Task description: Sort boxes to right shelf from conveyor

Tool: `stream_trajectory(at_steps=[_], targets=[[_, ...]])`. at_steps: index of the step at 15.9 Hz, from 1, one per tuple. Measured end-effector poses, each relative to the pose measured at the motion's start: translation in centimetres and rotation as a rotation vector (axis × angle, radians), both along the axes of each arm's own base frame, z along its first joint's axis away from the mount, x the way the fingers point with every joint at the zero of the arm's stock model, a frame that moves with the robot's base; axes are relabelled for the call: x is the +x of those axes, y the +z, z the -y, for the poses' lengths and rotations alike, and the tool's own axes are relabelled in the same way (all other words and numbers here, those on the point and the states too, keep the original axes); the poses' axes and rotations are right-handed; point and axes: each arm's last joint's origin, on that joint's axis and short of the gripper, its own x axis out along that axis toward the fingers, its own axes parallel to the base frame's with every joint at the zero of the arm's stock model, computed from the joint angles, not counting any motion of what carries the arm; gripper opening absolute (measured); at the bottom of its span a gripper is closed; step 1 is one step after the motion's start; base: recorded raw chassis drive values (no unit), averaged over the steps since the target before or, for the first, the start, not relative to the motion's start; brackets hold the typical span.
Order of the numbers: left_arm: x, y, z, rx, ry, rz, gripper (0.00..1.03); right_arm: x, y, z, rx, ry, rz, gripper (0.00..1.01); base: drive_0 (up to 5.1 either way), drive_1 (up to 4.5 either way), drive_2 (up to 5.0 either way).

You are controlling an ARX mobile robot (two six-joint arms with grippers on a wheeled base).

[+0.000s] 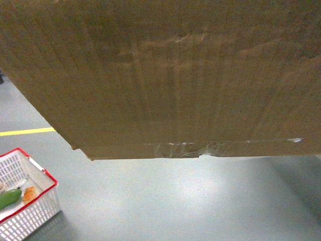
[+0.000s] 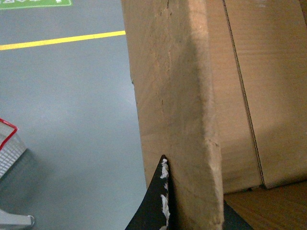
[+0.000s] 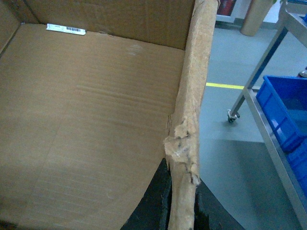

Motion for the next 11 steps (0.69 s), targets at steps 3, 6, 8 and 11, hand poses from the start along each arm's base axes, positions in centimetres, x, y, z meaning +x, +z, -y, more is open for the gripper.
stream_trajectory(at_steps=[3,6,8,11], targets=[[0.01,-0.01,0.0,0.001,0.001,0.0,0.04,0.0,0.0,0.0,0.0,-0.001,0.0,0.05,-1.6,-1.57,-1.6],[0.01,-0.01,0.0,0.0,0.0,0.0,0.04,0.0,0.0,0.0,0.0,0.0,0.0,0.05,-1.5,-1.54,-1.5],[0.01,-0.01,0.0,0.0,0.001,0.0,0.04,0.0,0.0,0.0,0.0,0.0,0.0,0.05,-1.6,-1.64,-1.6],[0.01,-0.01,0.0,0.0,0.001,0.0,0.04,0.0,0.0,0.0,0.0,0.0,0.0,0.05,-1.6,-1.59,-1.6]])
